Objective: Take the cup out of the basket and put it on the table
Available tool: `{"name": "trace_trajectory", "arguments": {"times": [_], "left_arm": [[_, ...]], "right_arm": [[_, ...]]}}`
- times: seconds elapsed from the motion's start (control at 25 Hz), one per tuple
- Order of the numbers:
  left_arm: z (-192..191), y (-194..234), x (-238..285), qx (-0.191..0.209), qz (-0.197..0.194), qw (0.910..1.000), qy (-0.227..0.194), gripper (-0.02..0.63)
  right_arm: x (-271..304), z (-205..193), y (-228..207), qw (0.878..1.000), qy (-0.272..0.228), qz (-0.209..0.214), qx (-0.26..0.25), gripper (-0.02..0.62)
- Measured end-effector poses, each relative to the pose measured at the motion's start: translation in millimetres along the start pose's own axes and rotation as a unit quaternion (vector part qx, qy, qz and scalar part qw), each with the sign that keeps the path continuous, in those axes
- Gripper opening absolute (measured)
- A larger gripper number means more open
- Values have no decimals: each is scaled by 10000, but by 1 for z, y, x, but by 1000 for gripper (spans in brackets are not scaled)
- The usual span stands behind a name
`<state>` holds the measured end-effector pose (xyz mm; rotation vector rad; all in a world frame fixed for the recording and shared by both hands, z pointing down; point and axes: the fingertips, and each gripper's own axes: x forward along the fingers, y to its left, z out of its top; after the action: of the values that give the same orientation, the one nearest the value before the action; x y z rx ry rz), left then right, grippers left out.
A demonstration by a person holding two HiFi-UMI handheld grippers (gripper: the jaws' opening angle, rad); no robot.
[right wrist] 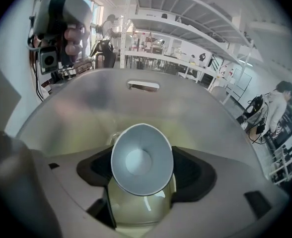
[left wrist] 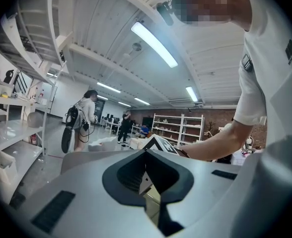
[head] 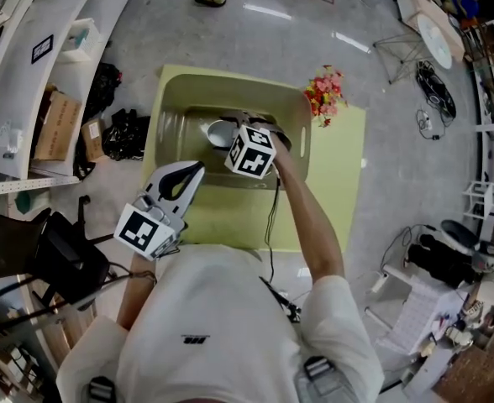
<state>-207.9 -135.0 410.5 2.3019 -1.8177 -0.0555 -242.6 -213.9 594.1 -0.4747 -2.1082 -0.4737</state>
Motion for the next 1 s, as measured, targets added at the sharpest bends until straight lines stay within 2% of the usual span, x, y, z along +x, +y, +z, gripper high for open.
{"name": "trace_trajectory", "arguments": {"times": [0.68,1.0], "left_arm": [[2,-36,14,82,-451,9989,30,11],[-2,-57,25,133,-716,9973,63,12]], "right_arm": [[-94,13,20,9996,-117,-270,-41,341],[-133,-2,24,9983,-77,-581,15,337]]}}
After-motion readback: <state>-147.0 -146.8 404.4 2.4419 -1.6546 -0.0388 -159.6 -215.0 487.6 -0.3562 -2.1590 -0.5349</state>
